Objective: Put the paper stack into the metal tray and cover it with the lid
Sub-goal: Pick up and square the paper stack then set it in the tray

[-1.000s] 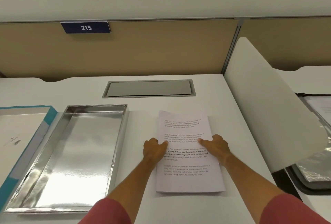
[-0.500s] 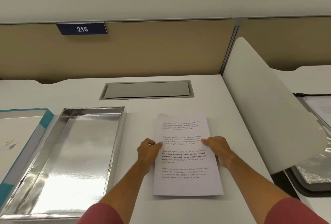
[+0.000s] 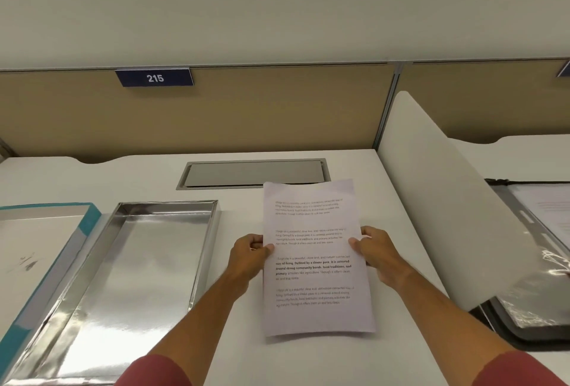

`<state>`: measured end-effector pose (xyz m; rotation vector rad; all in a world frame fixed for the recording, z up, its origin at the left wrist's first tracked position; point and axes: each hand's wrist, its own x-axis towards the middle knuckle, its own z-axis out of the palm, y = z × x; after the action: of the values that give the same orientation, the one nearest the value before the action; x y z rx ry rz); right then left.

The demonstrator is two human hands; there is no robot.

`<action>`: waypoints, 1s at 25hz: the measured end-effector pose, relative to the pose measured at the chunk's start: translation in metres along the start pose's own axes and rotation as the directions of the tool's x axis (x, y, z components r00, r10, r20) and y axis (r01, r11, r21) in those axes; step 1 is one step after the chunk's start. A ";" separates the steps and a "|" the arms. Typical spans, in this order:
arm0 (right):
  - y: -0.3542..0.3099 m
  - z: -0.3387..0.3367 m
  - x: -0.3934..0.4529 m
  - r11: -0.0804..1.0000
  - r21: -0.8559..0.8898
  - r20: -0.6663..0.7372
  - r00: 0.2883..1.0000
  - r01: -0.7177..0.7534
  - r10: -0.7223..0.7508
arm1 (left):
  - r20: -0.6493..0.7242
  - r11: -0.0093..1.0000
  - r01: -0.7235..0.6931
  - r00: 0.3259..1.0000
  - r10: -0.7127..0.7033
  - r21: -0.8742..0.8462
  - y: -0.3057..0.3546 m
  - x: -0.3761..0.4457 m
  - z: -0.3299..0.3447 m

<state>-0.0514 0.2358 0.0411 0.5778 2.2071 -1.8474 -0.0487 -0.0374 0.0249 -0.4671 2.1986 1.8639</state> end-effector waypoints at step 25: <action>-0.038 -0.020 -0.036 0.881 -0.116 0.026 0.888 0.460 -0.460 | -0.072 0.853 -0.445 0.875 0.479 0.271 0.053 -0.043 -0.015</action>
<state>-0.0326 0.2437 0.0932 0.0235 2.6045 -1.8894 -0.0280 -0.0402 0.0919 -0.0079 2.7889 1.7603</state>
